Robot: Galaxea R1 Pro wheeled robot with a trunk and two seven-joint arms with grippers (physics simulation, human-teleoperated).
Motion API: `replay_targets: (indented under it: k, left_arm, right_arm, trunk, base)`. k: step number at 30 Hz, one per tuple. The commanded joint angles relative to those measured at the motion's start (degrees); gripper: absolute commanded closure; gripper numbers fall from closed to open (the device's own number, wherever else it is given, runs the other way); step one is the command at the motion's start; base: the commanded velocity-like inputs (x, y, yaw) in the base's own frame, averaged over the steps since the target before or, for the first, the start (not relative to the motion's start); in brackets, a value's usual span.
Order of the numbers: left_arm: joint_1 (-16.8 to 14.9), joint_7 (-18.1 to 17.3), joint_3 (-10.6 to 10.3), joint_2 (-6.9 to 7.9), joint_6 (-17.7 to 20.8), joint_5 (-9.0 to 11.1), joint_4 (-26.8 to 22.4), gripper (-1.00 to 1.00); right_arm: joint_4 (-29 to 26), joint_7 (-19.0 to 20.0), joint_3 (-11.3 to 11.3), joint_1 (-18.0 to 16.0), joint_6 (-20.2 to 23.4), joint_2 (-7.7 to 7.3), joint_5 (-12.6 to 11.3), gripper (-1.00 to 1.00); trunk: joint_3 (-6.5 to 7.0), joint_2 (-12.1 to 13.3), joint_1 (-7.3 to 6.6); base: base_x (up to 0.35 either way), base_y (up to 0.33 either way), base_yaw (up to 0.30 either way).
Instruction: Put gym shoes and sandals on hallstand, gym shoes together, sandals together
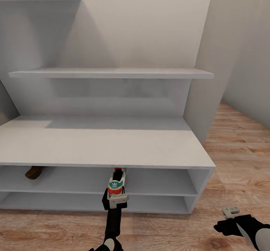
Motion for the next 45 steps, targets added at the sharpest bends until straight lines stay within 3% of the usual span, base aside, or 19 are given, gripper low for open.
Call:
replay_targets:
  k: [1, 3, 11, 45]
  left_arm:
    - [0.0, -0.1, 0.0, 0.00, 0.0, 0.5, 0.0, 1.00]
    - [0.0, -0.1, 0.0, 0.00, 0.0, 1.8, 0.0, 1.00]
    - [0.0, -0.2, 0.0, 0.00, 0.0, 3.0, 0.0, 1.00]
    - [0.0, -0.3, -0.2, 0.00, 0.0, 3.3, 0.0, 1.00]
  right_arm:
    - [0.0, 0.0, 0.0, 0.0, 0.0, 0.00, 0.0, -1.00]
    - [0.0, 0.0, 0.0, 0.0, 0.0, 0.00, 0.0, -1.00]
    - [0.0, 0.0, 0.0, 0.0, 0.0, 0.00, 0.0, -1.00]
    - [0.0, 0.0, 0.0, 0.0, 0.0, 0.00, 0.0, -1.00]
  trunk:
    - [0.00, 0.0, 0.00]
    - [0.00, 0.0, 0.00]
    - [0.00, 0.0, 0.00]
    - [0.00, 0.0, 0.00]
  base:
    - [0.000, 0.000, 0.000]
    - [0.000, 0.000, 0.000]
    - [0.000, 0.000, 0.000]
    - [0.050, 0.000, 0.000]
